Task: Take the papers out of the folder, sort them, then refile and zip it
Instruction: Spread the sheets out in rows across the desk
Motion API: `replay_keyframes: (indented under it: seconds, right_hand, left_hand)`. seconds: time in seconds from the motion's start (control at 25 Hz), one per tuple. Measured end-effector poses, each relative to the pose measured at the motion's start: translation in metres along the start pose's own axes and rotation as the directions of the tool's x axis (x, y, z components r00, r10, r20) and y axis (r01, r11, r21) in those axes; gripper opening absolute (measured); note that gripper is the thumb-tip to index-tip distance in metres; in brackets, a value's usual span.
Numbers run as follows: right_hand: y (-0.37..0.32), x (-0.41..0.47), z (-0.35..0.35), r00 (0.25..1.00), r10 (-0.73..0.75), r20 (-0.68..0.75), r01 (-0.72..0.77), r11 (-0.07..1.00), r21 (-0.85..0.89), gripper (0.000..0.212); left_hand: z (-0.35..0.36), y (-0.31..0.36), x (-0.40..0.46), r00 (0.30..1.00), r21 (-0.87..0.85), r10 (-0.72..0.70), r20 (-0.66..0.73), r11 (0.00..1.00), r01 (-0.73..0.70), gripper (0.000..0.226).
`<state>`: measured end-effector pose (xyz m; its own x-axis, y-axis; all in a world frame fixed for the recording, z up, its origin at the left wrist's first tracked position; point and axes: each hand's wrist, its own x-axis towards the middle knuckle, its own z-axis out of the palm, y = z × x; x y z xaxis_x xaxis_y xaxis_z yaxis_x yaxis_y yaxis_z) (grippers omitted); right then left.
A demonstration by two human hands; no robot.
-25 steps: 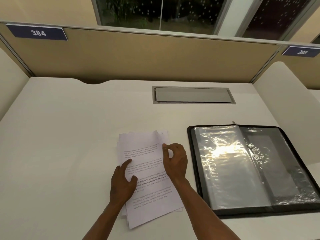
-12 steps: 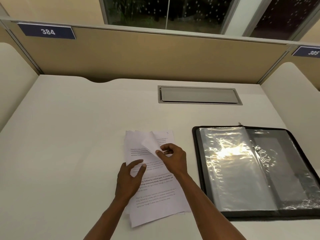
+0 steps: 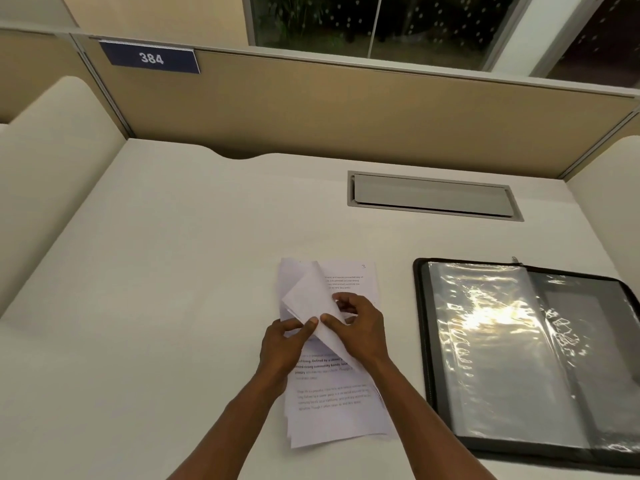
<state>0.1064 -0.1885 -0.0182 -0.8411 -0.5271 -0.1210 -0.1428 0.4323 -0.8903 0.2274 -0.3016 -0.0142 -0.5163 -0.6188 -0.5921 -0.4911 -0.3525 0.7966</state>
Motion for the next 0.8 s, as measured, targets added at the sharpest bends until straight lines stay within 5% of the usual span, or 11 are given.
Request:
replay_keyframes:
  seconds: [0.36, 0.48, 0.68, 0.8]
  right_hand:
    - [0.007, 0.014, -0.020, 0.950, 0.309, -0.050, -0.280, 0.909, 0.309, 0.014]
    - [-0.001, 0.008, -0.030, 0.924, 0.370, -0.096, -0.298, 0.854, 0.426, 0.024]
    - [0.011, -0.005, -0.038, 0.988, 0.102, -0.120, -0.096, 0.994, 0.053, 0.072]
    - [0.014, -0.012, -0.034, 0.999, -0.025, 0.038, 0.030, 0.988, -0.148, 0.065]
  left_hand:
    - [0.002, 0.002, -0.003, 1.000, -0.101, 0.023, 0.018, 0.995, -0.021, 0.032]
    - [0.001, 0.001, -0.003, 0.999, -0.125, 0.029, 0.014, 0.992, -0.027, 0.030]
    - [0.003, 0.000, -0.003, 0.999, -0.138, 0.042, 0.012, 0.990, -0.040, 0.032]
    - [0.005, -0.001, -0.002, 0.999, -0.140, 0.036, 0.001, 0.990, -0.036, 0.032]
